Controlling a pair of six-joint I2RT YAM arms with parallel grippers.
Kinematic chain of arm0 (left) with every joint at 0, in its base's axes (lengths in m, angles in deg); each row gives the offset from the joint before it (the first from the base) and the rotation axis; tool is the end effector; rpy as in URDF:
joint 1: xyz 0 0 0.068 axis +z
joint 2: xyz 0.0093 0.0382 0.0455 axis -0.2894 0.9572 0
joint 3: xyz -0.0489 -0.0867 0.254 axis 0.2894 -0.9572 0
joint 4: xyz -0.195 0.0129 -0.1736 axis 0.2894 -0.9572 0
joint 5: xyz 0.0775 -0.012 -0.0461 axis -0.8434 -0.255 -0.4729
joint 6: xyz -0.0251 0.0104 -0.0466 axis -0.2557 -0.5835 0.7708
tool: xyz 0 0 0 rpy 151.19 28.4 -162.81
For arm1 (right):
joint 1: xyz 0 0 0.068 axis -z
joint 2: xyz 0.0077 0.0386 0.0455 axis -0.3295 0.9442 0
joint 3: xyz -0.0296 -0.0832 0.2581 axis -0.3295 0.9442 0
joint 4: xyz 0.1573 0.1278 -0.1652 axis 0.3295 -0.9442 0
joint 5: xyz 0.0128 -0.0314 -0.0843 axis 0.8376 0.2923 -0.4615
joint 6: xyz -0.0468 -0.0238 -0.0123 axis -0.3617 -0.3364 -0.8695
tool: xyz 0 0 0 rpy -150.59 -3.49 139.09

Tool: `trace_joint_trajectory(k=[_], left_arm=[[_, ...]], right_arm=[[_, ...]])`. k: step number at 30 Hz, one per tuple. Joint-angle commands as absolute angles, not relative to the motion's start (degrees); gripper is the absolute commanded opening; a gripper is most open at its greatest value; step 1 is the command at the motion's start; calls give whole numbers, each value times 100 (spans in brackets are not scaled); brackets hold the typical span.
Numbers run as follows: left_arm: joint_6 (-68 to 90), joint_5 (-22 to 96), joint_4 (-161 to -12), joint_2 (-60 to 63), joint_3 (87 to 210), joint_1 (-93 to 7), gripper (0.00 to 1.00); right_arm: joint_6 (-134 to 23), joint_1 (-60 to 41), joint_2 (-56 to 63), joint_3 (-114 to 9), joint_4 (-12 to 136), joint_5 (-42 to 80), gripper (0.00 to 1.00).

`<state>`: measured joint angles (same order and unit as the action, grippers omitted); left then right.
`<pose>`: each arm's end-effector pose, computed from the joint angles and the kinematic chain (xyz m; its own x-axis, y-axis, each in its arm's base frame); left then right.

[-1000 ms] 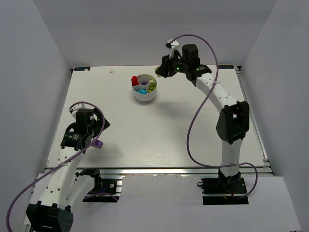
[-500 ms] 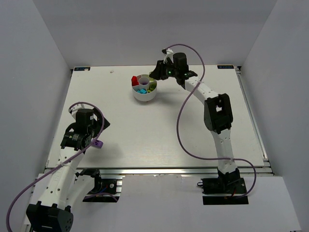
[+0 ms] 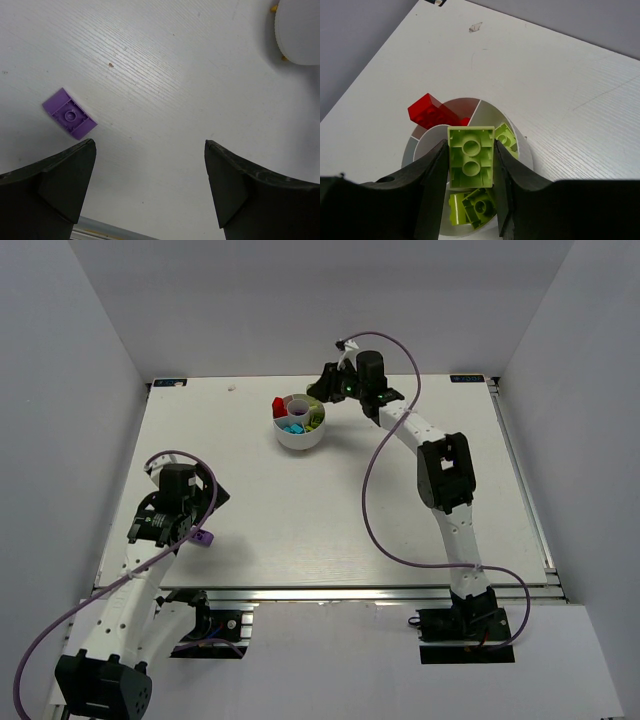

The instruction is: Sort the legos into containers by color

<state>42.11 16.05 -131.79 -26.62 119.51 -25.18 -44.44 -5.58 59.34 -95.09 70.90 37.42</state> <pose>0.1634 -0.0161 0.2704 -0.5320 -0.5871 -0.6102 -0.4981 0.7997 -0.3352 0.5100 0.2531 0.2501 -0.3948 0.1169 -0.9113 -0.6803 0.6295 0.3754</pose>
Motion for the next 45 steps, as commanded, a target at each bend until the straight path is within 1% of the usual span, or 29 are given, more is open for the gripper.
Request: trace_joint_trajectory(k=[1, 7, 8, 9, 11, 12, 14, 15, 16, 17, 19, 20, 28, 30, 31, 32, 33, 34, 35, 37, 38, 39, 40, 41, 42, 43, 44, 45], left_arm=[[4226, 1650, -13163, -2656, 12001, -2500, 98], [4235, 1650, -13207, -2656, 12010, -2500, 98], [4235, 1659, -13216, -2656, 12010, -2500, 98], [4243, 1659, -13207, -2656, 12010, -2500, 98], [4243, 1659, -13225, -2656, 12019, -2499, 98], [4252, 1659, -13251, -2656, 12027, -2500, 98], [4252, 1668, -13278, -2673, 12028, -2500, 98], [4261, 1668, -13286, -2682, 12027, -2500, 98], [4261, 1668, -13295, -2700, 12027, -2500, 98], [4270, 1659, -13304, -2708, 12019, -2500, 98], [4287, 1676, -13304, -2717, 12010, -2500, 98], [4287, 1676, -13295, -2726, 12001, -2500, 98], [4410, 1650, -13339, -2735, 11975, -2491, 98], [4689, 1545, -13348, -2814, 11966, -2499, 98], [4822, 1484, -13383, -2849, 11940, -2500, 98], [4954, 1422, -13401, -2867, 11913, -2500, 98], [5007, 1430, -13401, -2884, 11887, -2500, 98], [5043, 1448, -13401, -2919, 11869, -2500, 98], [5165, 1448, -13436, -2920, 11843, -2500, 98], [5324, 1395, -13628, -2867, 11773, -2499, 89], [5446, 1352, -13708, -2823, 11746, -2491, 83], [5517, 1343, -13778, -2762, 11677, -2482, 77], [5587, 1334, -13874, -2613, 11641, -2465, 67], [5719, 1334, -13901, -2534, 11589, -2447, 66], [5763, 1342, -13910, -2446, 11518, -2421, 66], [5816, 1316, -13937, -2236, 11500, -2333, 66], [5904, 1273, -13963, -2121, 11491, -2272, 68], [5965, 1194, -13981, -1989, 11500, -2201, 71]], right_arm=[[-4324, -546, 6079, -9764, 7493, 3676, 0], [-4271, -555, 6185, -9791, 7616, 3580, 0], [-4279, -555, 6203, -9782, 7642, 3553, 3], [-4288, -555, 6220, -9782, 7694, 3527, 10], [-4306, -555, 6264, -9782, 7712, 3491, 17], [-4332, -546, 6282, -9782, 7712, 3483, 23], [-4341, -555, 6326, -9773, 7721, 3491, 31], [-4341, -555, 6335, -9756, 7721, 3500, 39], [-4341, -555, 6335, -9747, 7730, 3509, 43], [-4341, -555, 6335, -9729, 7739, 3518, 49], [-4359, -555, 6344, -9720, 7748, 3544, 54], [-4367, -555, 6344, -9720, 7748, 3561, 56], [-4359, -511, 6238, -9712, 7765, 3597, 58], [-4437, -423, 6055, -9659, 7748, 3702, 66], [-4734, -371, 5975, -9546, 7739, 3807, 74], [-4937, -318, 5861, -9449, 7748, 4069, 89], [-5130, -195, 5564, -9309, 7791, 4228, 89], [-5297, -107, 5413, -8916, 7870, 4377, 89], [-5577, -28, 5238, -8668, 7984, 4753, 89], [-5825, 270, 4754, -7993, 8230, 5290, 89], [-5992, 376, 4605, -7806, 8257, 6041, 89], [-6089, 551, 4325, -7639, 8109, 6327, 86], [-6186, 605, 4183, -7315, 7899, 6539, 72], [-6509, 632, 4016, -7129, 7653, 6646, 63], [-7199, 658, 3640, -6936, 7103, 6716, 54], [-7511, 658, 3428, -6691, 6932, 6743, 37], [-7757, 667, 3208, -6062, 6861, 6778, 32], [-8151, 667, 2762, -5760, 6816, 6822, 29]])
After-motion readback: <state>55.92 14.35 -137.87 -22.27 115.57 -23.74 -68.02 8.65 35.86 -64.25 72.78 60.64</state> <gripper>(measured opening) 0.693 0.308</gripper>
